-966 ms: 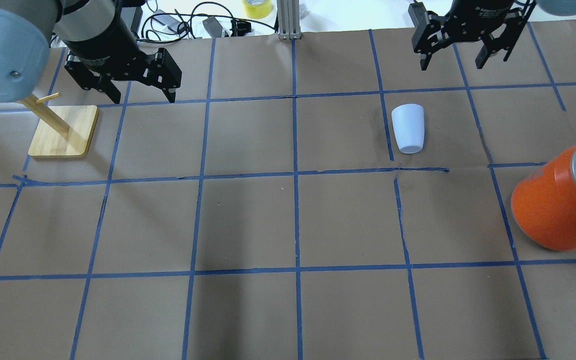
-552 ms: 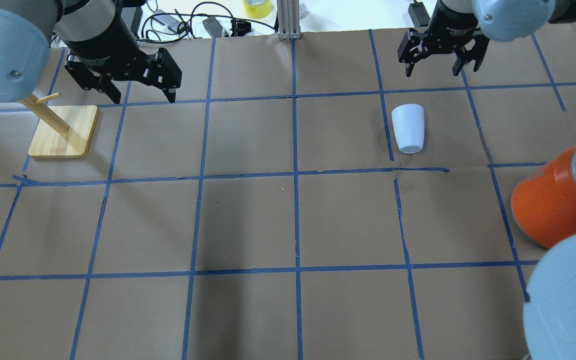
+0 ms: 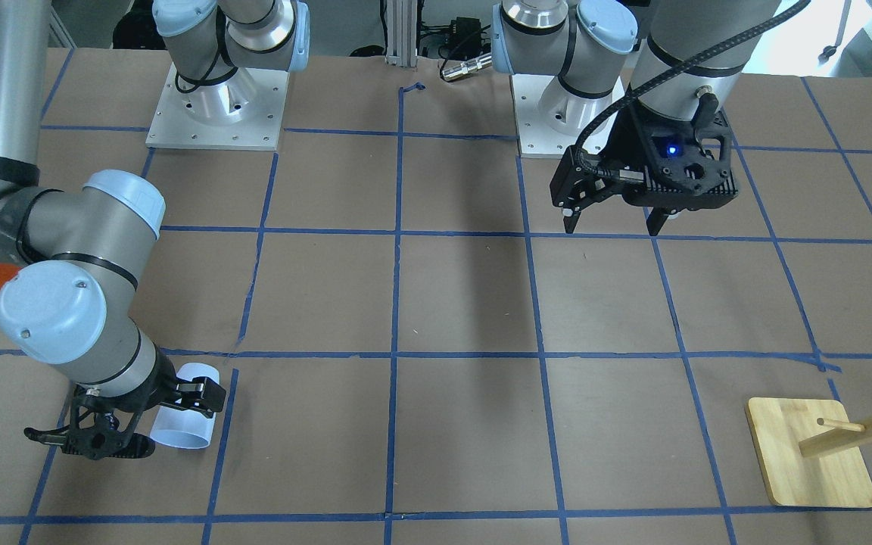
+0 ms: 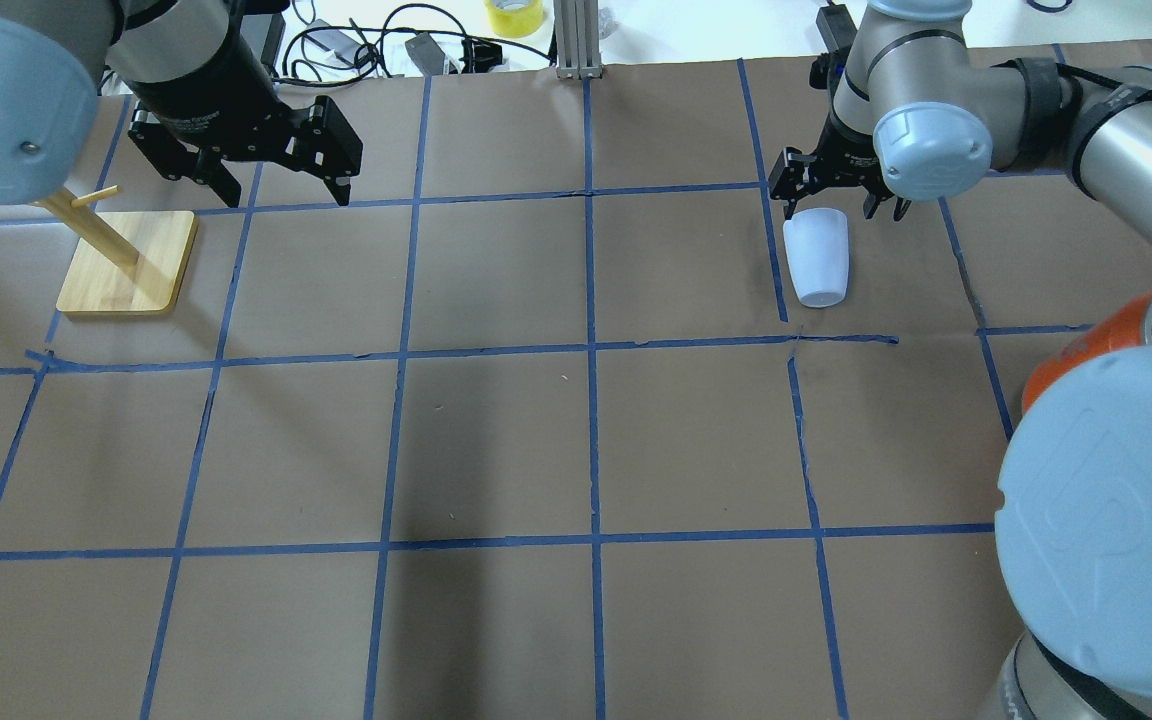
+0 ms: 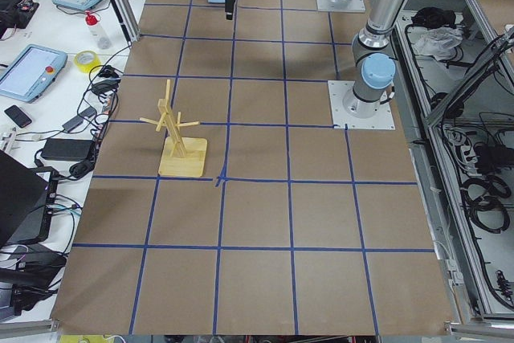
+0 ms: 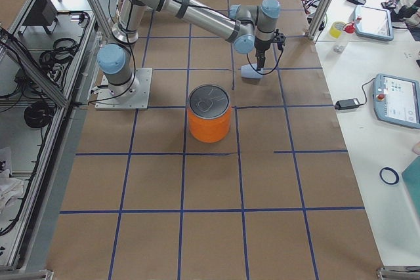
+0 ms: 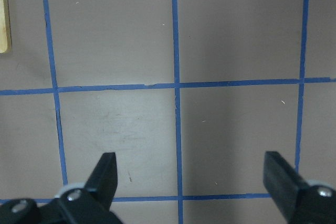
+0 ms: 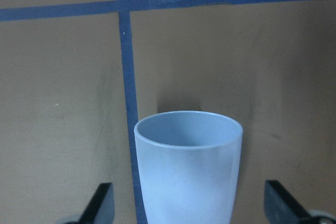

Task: Flip cup
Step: 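Lower the right gripper onto the upside-down white cup and close, then lift the white cup with the right gripper and carry it toward the left arm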

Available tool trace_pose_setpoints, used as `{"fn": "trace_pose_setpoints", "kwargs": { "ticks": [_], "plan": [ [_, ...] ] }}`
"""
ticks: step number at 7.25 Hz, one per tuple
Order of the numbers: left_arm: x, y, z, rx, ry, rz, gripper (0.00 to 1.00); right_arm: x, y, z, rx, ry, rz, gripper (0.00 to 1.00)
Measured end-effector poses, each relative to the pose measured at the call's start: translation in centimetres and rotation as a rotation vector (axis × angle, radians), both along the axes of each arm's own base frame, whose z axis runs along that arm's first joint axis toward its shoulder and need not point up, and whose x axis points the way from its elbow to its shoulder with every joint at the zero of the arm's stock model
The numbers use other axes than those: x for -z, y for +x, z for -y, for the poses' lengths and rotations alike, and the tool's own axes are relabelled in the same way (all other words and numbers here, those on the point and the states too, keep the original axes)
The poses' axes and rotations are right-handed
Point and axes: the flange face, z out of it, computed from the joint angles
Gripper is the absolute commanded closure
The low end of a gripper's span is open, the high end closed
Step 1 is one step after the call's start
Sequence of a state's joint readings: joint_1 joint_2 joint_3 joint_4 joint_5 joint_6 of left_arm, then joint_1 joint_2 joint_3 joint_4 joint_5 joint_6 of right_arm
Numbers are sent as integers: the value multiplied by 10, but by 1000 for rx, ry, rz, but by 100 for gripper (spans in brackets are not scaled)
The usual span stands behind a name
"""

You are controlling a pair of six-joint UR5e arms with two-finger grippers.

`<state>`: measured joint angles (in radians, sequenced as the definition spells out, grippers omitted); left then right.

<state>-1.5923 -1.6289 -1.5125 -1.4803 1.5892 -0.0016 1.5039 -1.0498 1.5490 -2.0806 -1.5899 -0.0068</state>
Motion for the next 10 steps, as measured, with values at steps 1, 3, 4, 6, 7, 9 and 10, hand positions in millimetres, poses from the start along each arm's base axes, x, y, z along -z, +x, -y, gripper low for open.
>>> {"fn": "trace_pose_setpoints", "kwargs": {
  "ticks": [1, 3, 4, 6, 7, 9, 10],
  "plan": [
    [0, 0, 0, 0, 0, 0, 0, 11, -2, 1, 2, 15, 2, 0],
    [0, 0, 0, 0, 0, -1, 0, 29, -6, 4, 12, 23, 8, 0],
    [0, 0, 0, 0, 0, -1, 0, 34, -6, 6, 15, 20, 10, 0],
    [0, 0, 0, 0, 0, -1, 0, 47, -7, 8, 18, 26, 13, 3],
    [0, 0, 0, 0, 0, -1, 0, 51, -7, 9, 19, 24, 13, 24],
    [0, 0, 0, 0, -1, -2, 0, 54, -7, 9, 22, 26, 12, 81],
    [0, 0, 0, 0, -1, -2, 0, 54, -7, 8, 27, 27, 12, 94]
  ]
}}
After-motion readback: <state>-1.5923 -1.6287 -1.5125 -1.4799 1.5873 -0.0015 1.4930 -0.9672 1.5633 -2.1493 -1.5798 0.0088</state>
